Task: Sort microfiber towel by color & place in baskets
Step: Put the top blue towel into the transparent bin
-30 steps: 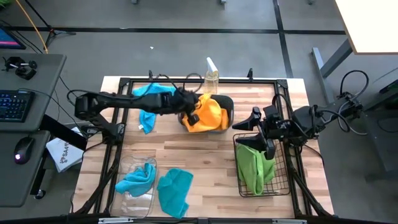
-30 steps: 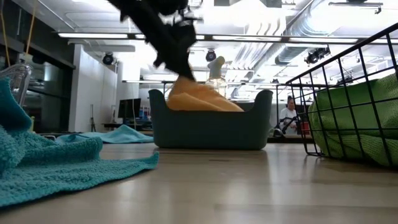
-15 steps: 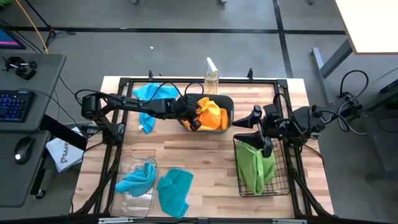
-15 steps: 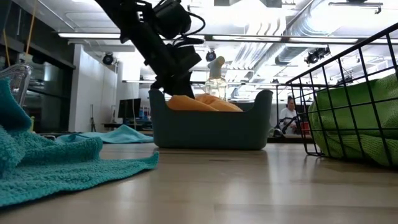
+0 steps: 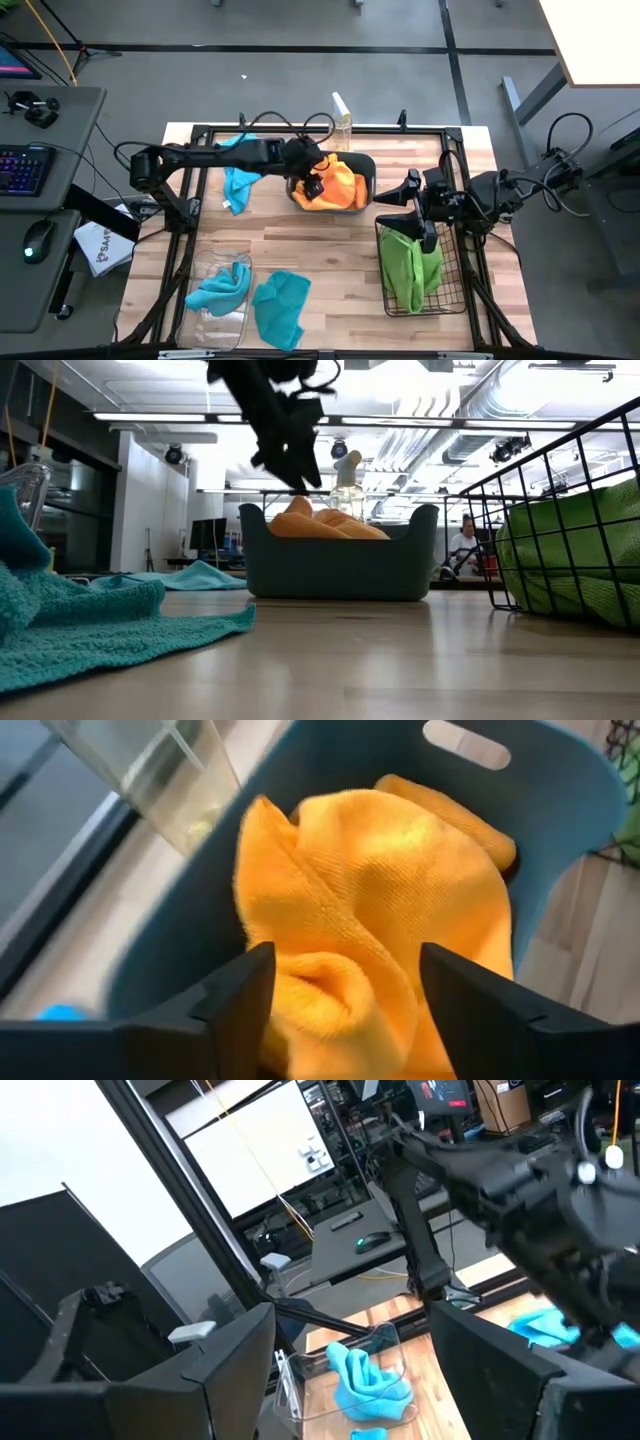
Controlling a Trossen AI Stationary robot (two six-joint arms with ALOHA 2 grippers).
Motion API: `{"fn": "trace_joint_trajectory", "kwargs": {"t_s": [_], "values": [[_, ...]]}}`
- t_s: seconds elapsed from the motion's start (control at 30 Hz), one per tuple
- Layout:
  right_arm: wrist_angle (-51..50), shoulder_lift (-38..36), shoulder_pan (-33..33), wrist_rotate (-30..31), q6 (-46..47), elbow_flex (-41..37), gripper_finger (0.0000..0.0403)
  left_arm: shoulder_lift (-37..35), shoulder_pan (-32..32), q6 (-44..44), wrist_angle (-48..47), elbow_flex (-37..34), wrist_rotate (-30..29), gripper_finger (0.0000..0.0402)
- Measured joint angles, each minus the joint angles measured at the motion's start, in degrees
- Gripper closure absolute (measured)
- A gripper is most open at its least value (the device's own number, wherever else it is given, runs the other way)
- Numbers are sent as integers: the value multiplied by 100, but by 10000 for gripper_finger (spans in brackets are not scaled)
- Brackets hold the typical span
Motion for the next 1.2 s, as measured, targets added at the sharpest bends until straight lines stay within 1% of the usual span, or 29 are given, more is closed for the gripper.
{"fn": "trace_joint_trajectory", "kwargs": {"t_s": [0.07, 0.17, 0.2, 0.27, 0.33, 0.4, 0.47, 0.53, 0.63, 0.7, 0.8, 0.87, 0.93, 1.03, 1.13, 1.2], "values": [[-41, 0, 0, 0, -10, 0, 139, -21, -2, 201, -525, 374, -49, 153], [-110, 0, 0, 0, -11, 0, 139, -126, -2, 223, -1307, 813, -206, 145], [-118, 0, 0, 0, -11, 0, 139, -193, -3, 192, -1574, 898, -326, 145], [-173, 0, 0, 0, -3, 0, 139, -369, -6, 28, -2172, 918, -746, 145], [-261, 0, 0, 0, 30, 0, 139, -616, 58, -229, -2514, 822, -1161, 145], [-355, 0, 0, -2, 63, 0, 139, -1005, 218, -563, -2669, 544, -1435, 145], [-468, 0, 0, -5, 186, 0, 139, -1506, 464, -957, -2509, 80, -1489, 145], [-577, 3, 0, -7, 293, 0, 139, -2015, 756, -1431, -2328, -528, -1476, 145], [-646, 41, 0, -9, 341, 0, 139, -2587, 1213, -1954, -2371, -1518, -1384, 145], [-649, 90, 0, -9, 354, 0, 139, -2798, 1515, -2276, -2419, -2141, -1087, 145], [-638, 185, 0, -7, 352, 0, 139, -2870, 1838, -2666, -2239, -2950, -631, 145], [-619, 260, 0, -9, 400, 0, 139, -2832, 1946, -2763, -1865, -3382, -388, 145], [-624, 335, 0, -11, 490, 0, 139, -2784, 2002, -2828, -1458, -3693, -299, 145], [-629, 433, 0, -19, 647, 0, 139, -2723, 2108, -2929, -1077, -3931, -515, 145], [-641, 489, 0, -22, 825, 0, 139, -2618, 2257, -2867, -970, -3961, -853, 145], [-687, 492, 0, -23, 944, 0, 139, -2504, 2390, -2701, -875, -3961, -862, 145]]}}
